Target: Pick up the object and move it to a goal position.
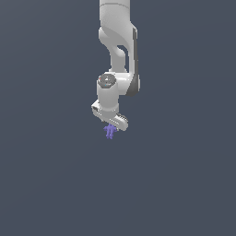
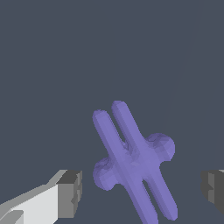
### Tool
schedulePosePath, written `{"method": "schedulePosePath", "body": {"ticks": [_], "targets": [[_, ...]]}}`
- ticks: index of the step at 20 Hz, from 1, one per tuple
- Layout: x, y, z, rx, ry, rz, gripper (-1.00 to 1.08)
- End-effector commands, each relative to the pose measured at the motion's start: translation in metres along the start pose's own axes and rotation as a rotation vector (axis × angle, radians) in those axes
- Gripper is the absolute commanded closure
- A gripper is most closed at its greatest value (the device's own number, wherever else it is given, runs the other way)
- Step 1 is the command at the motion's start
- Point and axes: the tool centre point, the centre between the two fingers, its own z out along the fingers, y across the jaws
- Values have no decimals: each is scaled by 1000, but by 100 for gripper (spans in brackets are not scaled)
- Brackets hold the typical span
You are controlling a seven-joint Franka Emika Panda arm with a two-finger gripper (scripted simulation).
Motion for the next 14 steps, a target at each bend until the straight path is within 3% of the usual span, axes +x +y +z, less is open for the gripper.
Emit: {"method": "schedulePosePath", "body": {"ticks": [1,13,14], "targets": [[-1,0,8,-1,-1,1,-92],[-1,1,44,-1,-1,5,-92],[-1,1,44,-1,-1,5,108]]}}
